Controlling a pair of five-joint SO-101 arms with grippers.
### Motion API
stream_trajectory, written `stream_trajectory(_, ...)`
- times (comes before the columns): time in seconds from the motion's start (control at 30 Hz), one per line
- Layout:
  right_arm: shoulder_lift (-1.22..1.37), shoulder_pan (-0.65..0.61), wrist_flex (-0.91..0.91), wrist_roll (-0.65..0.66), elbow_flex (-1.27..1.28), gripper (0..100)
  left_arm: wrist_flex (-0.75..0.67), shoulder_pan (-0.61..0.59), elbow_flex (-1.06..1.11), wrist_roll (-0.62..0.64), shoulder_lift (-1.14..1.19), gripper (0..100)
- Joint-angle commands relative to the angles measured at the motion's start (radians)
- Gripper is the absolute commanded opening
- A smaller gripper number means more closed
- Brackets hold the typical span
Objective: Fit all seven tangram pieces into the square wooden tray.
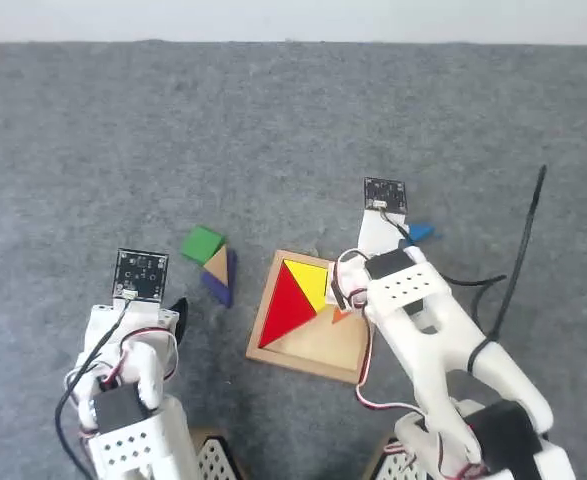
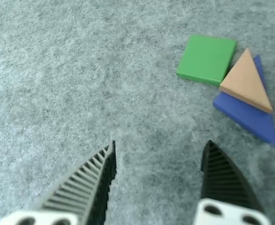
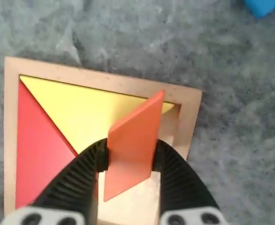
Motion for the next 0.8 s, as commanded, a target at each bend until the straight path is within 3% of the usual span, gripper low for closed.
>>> stream_trajectory(0.0,-0.036,-0.008,-0.015,0.023,0.005,1.0,-0.003,0.0,-0.007,-0.011,0.005,28)
stream_trajectory(0.13,-0.036,-0.012,-0.016,0.117,0.006,4.3,-0.003,0.0,-0.007,-0.011,0.005,28)
stream_trajectory(0.4,-0.036,-0.012,-0.022,0.115,0.028,33.5,-0.003,0.0,-0.007,-0.011,0.005,28)
stream_trajectory(0.77,-0.056,0.047,-0.079,0.117,0.029,31.4,-0.003,0.0,-0.007,-0.011,0.005,28)
